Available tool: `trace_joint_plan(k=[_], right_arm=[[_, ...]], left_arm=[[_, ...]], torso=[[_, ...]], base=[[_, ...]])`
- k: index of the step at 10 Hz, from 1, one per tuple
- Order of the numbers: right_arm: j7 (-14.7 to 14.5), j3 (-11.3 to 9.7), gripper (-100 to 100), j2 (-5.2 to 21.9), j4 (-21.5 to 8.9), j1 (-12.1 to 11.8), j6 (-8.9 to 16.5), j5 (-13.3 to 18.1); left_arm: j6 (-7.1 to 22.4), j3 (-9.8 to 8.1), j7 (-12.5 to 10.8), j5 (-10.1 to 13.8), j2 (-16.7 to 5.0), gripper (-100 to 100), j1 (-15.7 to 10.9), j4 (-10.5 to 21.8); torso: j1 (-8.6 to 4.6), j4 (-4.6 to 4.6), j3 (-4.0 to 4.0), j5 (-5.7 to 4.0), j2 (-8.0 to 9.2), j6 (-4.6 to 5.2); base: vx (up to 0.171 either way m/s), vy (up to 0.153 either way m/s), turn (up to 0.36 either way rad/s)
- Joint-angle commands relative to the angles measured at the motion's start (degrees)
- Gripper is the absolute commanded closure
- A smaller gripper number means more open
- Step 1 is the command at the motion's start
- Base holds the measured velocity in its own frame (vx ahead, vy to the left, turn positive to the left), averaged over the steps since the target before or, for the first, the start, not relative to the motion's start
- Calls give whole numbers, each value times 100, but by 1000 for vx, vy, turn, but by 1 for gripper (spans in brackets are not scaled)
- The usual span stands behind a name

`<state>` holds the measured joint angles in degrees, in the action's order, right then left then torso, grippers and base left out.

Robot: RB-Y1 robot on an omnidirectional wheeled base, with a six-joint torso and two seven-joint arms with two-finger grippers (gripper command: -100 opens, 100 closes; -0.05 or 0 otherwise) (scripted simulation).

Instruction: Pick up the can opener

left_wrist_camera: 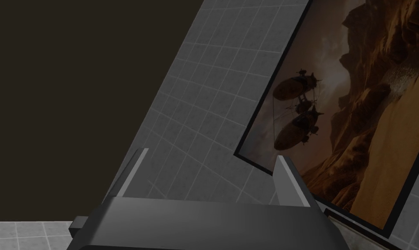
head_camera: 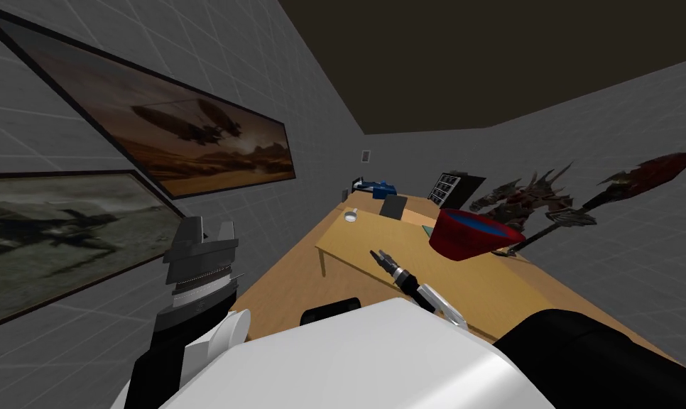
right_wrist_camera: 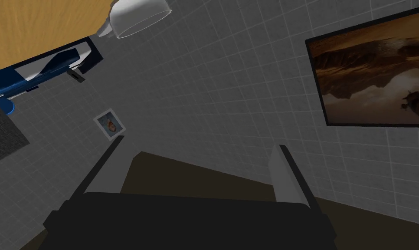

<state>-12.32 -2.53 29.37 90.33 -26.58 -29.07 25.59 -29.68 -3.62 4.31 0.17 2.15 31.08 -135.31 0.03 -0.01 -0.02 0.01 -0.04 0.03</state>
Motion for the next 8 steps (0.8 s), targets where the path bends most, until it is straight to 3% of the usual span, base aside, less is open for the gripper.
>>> trace_joint_plan(k=[1, 4, 6, 8], right_arm=[[-202, -16, -100, 222, -286, -24, 22, 189], [-368, -41, -100, 413, -669, -9, 64, 351], [-697, -107, -100, 775, -1137, 24, 158, 657], [-697, -107, -100, 775, -1271, 24, 158, 657]], left_arm=[[0, 0, 0, 0, 0, 0, 0, 0], [0, 0, 0, 0, 0, 0, 0, 0], [0, 0, 0, 0, 0, 0, 0, 0], [0, 0, 0, 0, 0, 0, 0, 0]], torso=[[0, 0, 0, 0, 0, 0], [2, 0, 0, 1, 0, -2], [0, 0, 1, 1, 1, -1], [1, 0, 1, 0, 2, 2]], base=[[14, 9, 161], [11, 9, 107], [9, 12, 182], [6, 4, 39]])
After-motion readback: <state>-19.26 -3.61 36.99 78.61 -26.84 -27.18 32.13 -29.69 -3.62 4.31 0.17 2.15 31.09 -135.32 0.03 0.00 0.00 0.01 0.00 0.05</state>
